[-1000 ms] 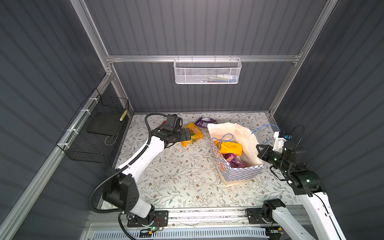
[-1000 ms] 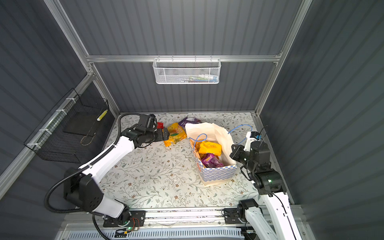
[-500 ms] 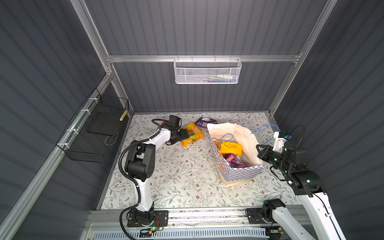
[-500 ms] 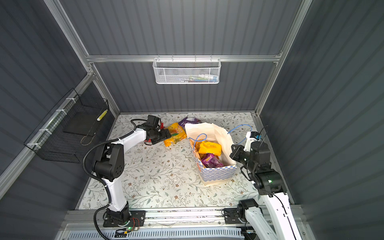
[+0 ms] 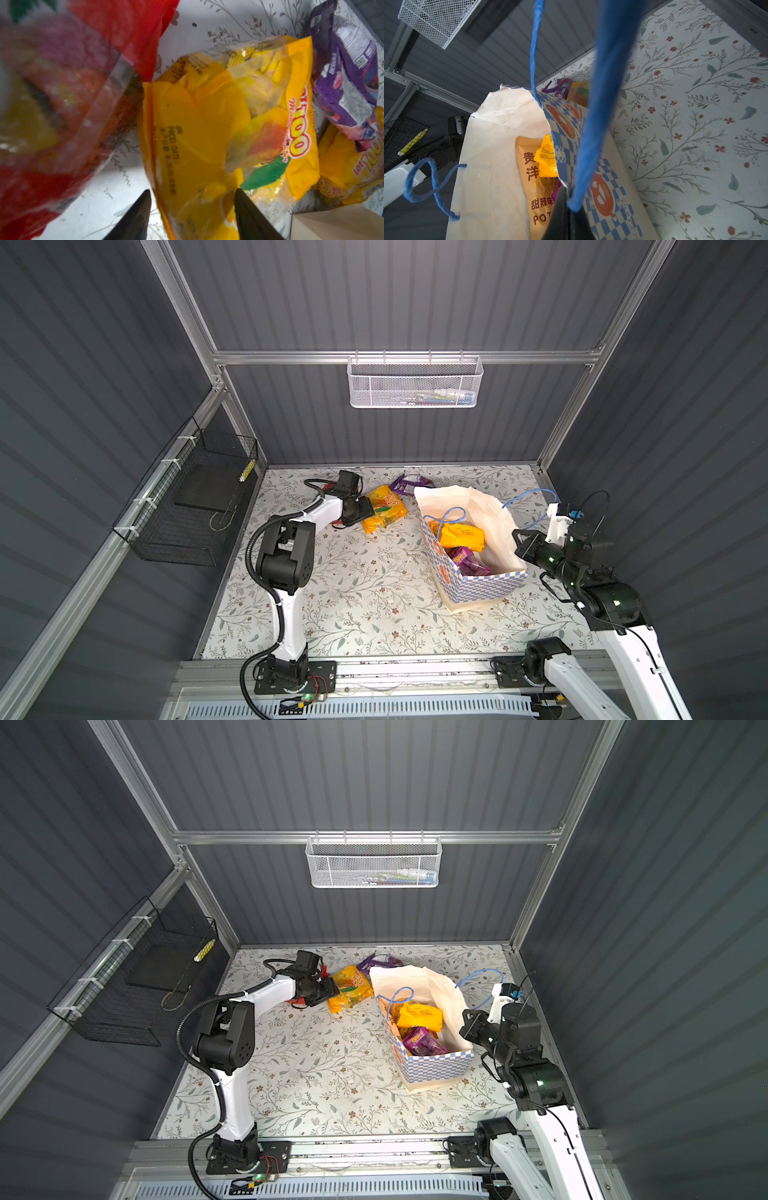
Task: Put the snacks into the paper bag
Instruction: 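Grasp the second yellow LOT100 gummy bag with the left gripper and drag it nearer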
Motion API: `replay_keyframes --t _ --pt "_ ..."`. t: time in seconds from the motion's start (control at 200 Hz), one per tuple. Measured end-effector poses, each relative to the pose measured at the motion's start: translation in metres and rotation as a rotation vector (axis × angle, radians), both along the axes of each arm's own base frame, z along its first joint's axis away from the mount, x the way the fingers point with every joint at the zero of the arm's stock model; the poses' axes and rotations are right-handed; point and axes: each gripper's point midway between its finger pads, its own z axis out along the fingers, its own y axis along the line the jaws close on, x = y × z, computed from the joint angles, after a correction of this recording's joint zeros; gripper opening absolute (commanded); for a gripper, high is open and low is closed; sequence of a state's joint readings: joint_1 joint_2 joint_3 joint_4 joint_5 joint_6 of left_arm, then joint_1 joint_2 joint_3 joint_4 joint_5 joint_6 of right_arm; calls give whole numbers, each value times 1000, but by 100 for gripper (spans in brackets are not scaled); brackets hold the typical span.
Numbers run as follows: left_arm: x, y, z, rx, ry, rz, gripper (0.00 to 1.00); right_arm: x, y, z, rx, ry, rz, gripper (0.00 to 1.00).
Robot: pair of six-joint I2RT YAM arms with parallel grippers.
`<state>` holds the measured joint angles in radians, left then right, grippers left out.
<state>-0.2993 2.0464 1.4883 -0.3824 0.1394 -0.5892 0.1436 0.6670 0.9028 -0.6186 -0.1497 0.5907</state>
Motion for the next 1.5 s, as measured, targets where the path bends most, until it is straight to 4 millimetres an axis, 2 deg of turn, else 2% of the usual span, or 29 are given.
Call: replay_keyframes --t 0.15,0.49,0.706,0.806,0.981,1.056,1.366,1.501 --pt "1 -1 1 -9 -1 7 45 -1 0 0 -1 1 0 0" --pt "5 -5 6 -57 -13 -3 0 -2 0 -1 -1 3 0 0" --pt "0 -10 13 -95 -17 -27 0 -2 0 -1 -1 3 0 0" --pt "-7 -10 27 -112 -31 -36 0 -3 0 0 0 2 1 0" --pt "-18 -10 67 -143 -95 -49 0 -4 0 0 0 2 1 0" --pt "-24 -8 78 -150 -110 -51 0 -4 -1 0 -1 3 1 0" --pt "-57 1 91 -152 -117 -58 0 -4 0 0 1 3 4 0" --pt "-71 5 111 -159 -151 -62 0 -4 1 0 4 3 8 0"
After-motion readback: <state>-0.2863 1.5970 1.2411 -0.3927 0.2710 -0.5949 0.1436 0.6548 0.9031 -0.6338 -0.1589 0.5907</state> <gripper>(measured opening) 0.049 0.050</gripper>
